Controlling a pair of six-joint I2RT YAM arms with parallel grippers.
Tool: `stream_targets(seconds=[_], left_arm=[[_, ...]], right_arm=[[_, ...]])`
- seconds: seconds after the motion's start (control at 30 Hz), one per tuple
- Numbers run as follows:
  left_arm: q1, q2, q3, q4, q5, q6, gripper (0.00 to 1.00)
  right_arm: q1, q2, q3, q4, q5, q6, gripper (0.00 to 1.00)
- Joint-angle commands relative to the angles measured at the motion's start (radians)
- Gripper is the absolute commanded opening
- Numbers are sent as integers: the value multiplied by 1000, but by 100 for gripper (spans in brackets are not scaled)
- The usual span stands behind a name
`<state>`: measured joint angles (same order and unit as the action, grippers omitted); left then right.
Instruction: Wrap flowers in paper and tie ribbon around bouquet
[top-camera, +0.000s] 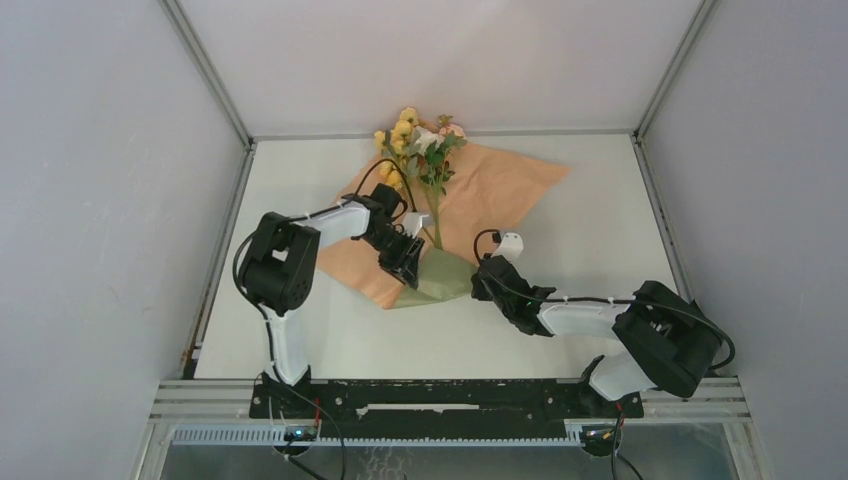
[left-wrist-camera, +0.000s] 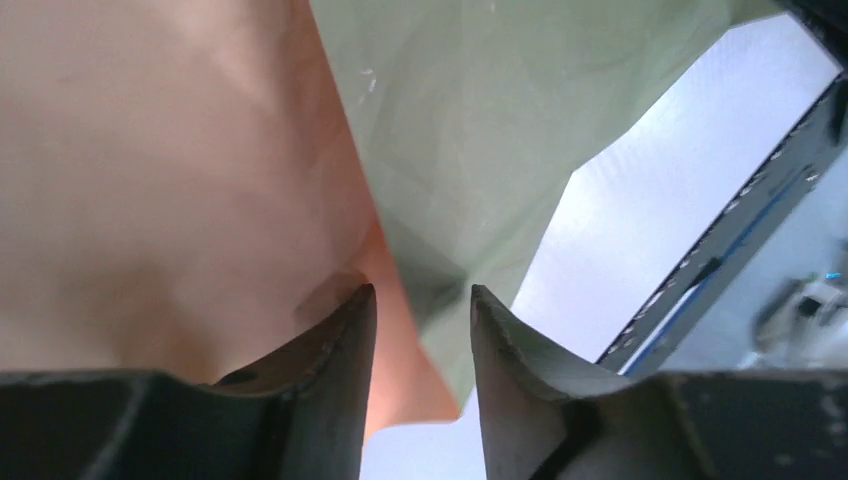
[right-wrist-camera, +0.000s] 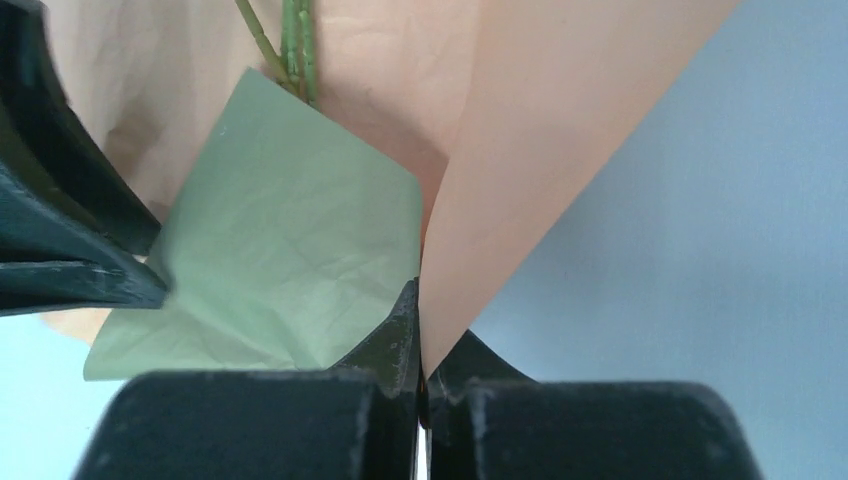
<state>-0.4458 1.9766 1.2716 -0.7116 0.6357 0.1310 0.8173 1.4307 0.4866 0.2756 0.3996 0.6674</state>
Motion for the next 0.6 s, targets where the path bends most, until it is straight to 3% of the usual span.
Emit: stream_targets(seconds=[0.0,0.1,0.23,0.37,0.57], left_arm=[[-1,-159,100,-106,-138,138,50],[-46,-251,137,-158,-176,160,52],[-143,-278,78,-98,-80,142,47],[-152,-110,79,17,-53,5,33],[-144,92,178,144,-72,-103,33]], right_arm=[[13,-33,30,-74,42,-31,0],[13,-17,30,-61,27,-14,0],[16,-16,30,-43,31,-10,0],[34,-37,30,-60,82,-40,0],[83,-42,58,-127,161,-117,0]])
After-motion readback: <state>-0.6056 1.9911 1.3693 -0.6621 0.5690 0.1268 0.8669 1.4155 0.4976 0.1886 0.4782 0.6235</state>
